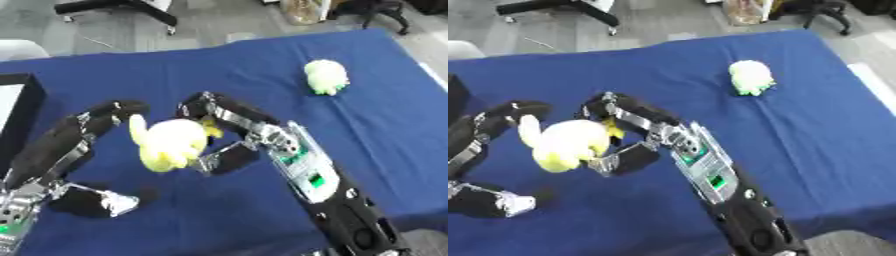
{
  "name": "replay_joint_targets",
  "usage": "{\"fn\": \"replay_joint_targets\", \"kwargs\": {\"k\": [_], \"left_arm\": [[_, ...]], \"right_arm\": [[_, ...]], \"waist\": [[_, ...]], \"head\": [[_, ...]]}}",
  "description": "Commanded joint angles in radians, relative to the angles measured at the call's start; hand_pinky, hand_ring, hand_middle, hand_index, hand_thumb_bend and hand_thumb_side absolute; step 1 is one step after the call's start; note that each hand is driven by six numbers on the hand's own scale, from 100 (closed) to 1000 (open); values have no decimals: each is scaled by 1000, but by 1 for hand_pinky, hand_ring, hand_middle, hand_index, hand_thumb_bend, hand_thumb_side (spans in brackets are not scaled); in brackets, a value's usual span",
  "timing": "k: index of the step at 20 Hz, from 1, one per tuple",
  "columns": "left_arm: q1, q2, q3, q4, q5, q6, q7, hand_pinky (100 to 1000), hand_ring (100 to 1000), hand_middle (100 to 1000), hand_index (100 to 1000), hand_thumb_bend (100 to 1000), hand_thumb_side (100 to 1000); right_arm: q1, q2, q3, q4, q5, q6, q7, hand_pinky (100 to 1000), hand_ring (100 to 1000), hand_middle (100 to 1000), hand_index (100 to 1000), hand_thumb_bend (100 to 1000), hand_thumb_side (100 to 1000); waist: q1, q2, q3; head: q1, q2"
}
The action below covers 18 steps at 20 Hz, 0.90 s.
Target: Pick up the objects with one hand, pass them to the other hand, and then place them into the box on the other side of the table.
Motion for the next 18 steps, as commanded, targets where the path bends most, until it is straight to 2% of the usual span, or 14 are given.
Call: {"fn": "replay_joint_targets", "kwargs": {"k": [1, 11, 15, 18], "left_arm": [[-23, -7, -5, 1, -28, 15, 26, 810, 773, 842, 946, 507, 444], [-48, -35, -43, 15, -24, 3, 18, 810, 770, 836, 933, 459, 459], [-51, -37, -54, 16, -4, -12, -7, 804, 741, 796, 901, 413, 460], [-50, -39, -57, 17, 22, -20, -18, 789, 692, 742, 861, 346, 438]], "right_arm": [[-13, -4, 1, -20, -10, 0, 4, 596, 235, 277, 347, 100, 196], [-14, -3, 5, -20, -12, 5, 7, 590, 231, 275, 344, 100, 200], [-14, -3, 7, -19, -12, 7, 4, 588, 231, 275, 336, 100, 208], [-15, -3, 7, -18, -12, 8, 2, 588, 231, 275, 332, 100, 211]], "waist": [[0, -10, -1], [-2, -10, -2], [-2, -10, -3], [-2, -9, -3]], "head": [[0, -2], [4, -2], [4, -2], [4, -2]]}}
